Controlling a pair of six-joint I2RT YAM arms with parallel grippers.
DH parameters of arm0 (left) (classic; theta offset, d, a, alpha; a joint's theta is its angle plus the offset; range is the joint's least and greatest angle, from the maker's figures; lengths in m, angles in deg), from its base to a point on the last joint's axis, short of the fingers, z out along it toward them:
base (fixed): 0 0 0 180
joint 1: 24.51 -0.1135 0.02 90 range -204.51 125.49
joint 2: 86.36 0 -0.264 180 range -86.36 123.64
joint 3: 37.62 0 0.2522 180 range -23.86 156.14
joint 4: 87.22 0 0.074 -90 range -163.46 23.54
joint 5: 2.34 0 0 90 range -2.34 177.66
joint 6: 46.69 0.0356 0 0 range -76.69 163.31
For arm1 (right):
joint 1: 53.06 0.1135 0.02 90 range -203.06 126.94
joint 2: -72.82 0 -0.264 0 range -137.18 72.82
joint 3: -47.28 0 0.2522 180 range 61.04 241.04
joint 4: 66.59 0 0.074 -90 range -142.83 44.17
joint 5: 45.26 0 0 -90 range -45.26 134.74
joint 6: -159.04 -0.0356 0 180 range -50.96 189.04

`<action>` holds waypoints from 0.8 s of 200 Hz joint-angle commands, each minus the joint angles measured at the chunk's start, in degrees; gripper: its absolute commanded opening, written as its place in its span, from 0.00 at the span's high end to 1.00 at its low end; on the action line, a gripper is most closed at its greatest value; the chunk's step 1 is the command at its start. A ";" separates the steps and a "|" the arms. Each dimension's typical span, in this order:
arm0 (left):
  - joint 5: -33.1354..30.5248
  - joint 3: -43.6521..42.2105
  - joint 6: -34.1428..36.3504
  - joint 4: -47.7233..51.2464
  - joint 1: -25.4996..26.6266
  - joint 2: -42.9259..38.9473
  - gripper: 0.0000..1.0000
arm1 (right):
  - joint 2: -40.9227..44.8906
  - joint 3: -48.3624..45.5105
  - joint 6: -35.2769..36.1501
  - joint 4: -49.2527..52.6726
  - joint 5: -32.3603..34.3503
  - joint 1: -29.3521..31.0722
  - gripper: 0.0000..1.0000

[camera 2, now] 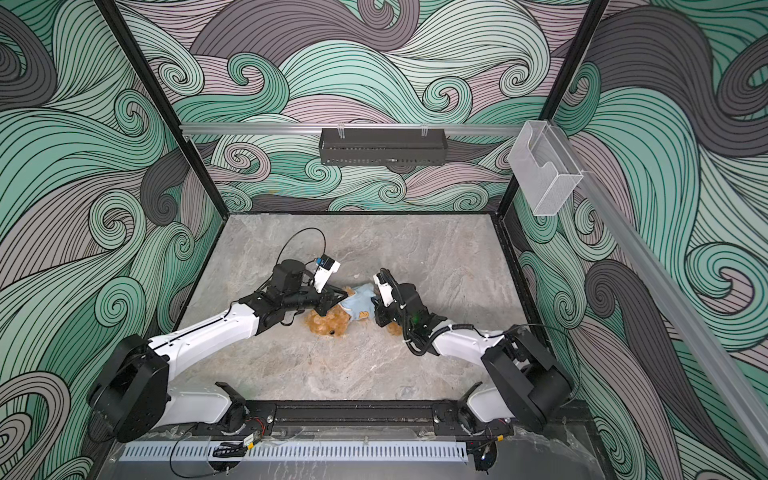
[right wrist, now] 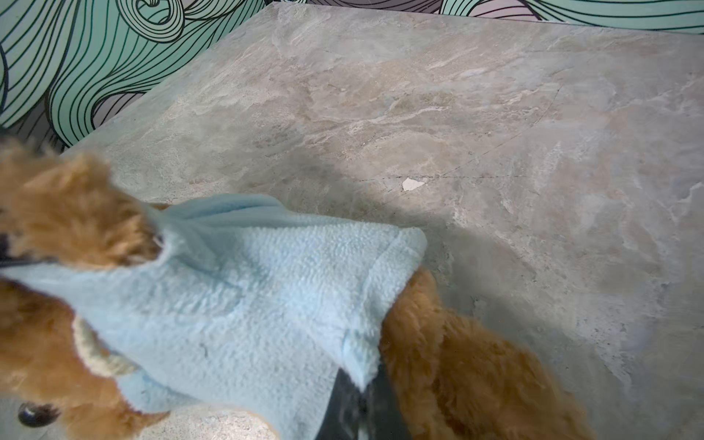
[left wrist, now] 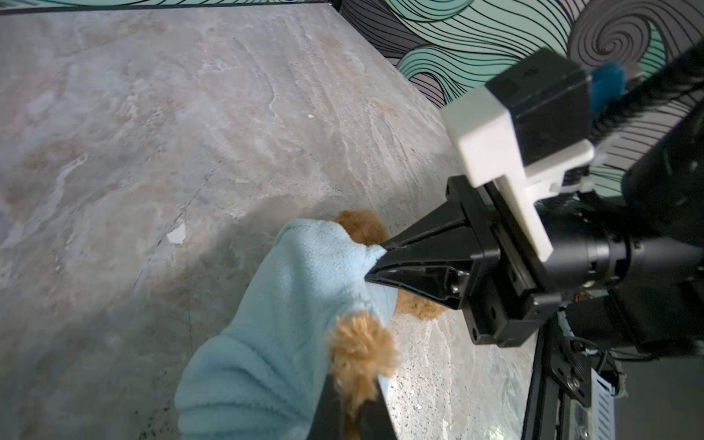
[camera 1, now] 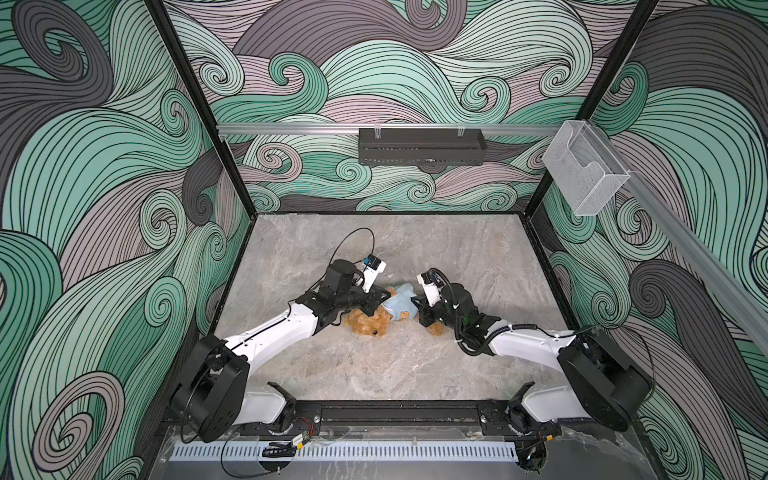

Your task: Dress the teddy bear

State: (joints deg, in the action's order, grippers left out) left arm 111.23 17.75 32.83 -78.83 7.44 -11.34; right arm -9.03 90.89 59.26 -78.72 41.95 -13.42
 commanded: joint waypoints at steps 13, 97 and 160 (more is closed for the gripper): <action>-14.19 -1.76 -9.42 -5.85 -1.62 -5.68 1.00 | -5.00 -3.55 -5.06 13.23 13.96 -0.32 1.00; 2.15 1.43 -0.61 -0.27 -1.63 -1.73 1.00 | 3.86 -5.44 5.19 4.06 6.89 1.32 0.88; 16.43 10.48 20.62 17.64 -1.70 3.43 1.00 | 14.55 -2.87 15.38 6.73 -2.48 0.68 0.30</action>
State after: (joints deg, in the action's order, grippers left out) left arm 120.39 24.96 43.85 -68.58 6.08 -10.25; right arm 4.26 86.96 69.09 -75.27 42.87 -12.19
